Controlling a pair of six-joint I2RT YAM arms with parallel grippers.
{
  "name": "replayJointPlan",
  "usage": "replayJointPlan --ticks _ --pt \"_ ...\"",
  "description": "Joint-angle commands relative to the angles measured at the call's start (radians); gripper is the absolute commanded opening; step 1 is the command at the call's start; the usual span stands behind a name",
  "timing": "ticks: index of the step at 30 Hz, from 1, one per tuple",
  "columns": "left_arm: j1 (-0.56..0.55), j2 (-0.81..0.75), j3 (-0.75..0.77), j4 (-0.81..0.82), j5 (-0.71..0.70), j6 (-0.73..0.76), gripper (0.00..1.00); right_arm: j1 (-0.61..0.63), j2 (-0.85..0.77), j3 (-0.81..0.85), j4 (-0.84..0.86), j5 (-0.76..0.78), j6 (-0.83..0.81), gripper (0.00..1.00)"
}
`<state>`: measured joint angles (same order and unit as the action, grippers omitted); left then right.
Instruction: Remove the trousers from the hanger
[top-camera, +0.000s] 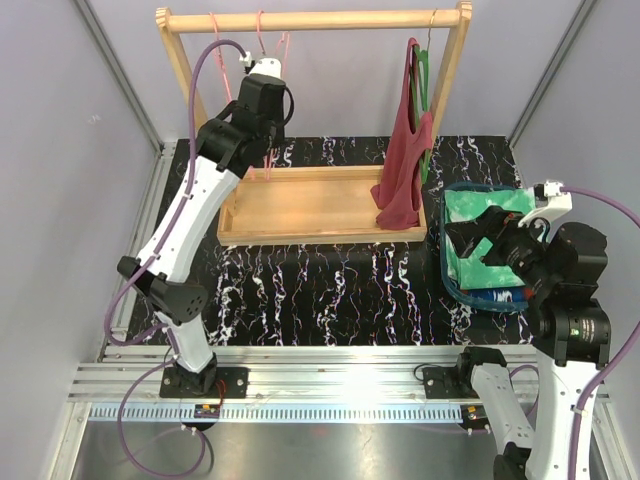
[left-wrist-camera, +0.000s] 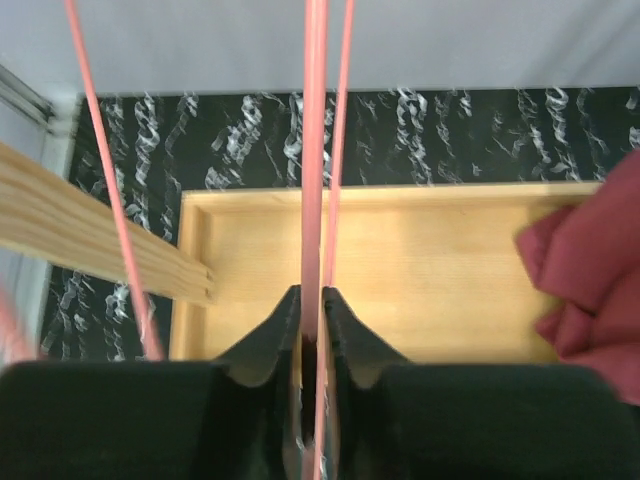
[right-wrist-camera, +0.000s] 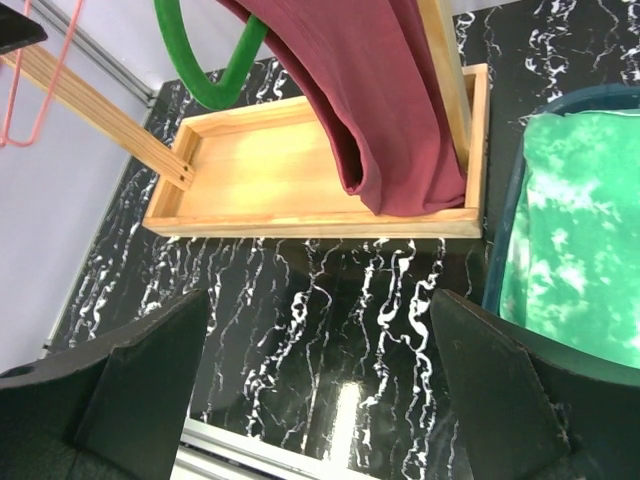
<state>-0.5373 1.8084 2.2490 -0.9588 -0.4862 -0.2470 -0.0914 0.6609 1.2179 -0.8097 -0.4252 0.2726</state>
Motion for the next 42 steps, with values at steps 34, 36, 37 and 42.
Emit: replayJointPlan --ticks 34,36,37,42 --pt "-0.009 -0.196 -0.167 0.017 0.097 -0.083 0.22 0.007 -0.017 0.020 -0.026 0.000 -0.061 1.00" --pt "-0.007 -0.201 -0.166 0.012 0.095 -0.086 0.30 0.007 -0.020 0.020 -0.025 0.002 -0.062 0.99" --pt "-0.007 -0.202 -0.167 0.015 0.094 -0.084 0.34 0.005 -0.020 0.019 -0.025 0.002 -0.062 0.99" --pt "-0.007 -0.242 -0.186 -0.006 0.094 -0.101 0.61 0.005 -0.018 0.020 -0.028 0.012 -0.065 1.00"
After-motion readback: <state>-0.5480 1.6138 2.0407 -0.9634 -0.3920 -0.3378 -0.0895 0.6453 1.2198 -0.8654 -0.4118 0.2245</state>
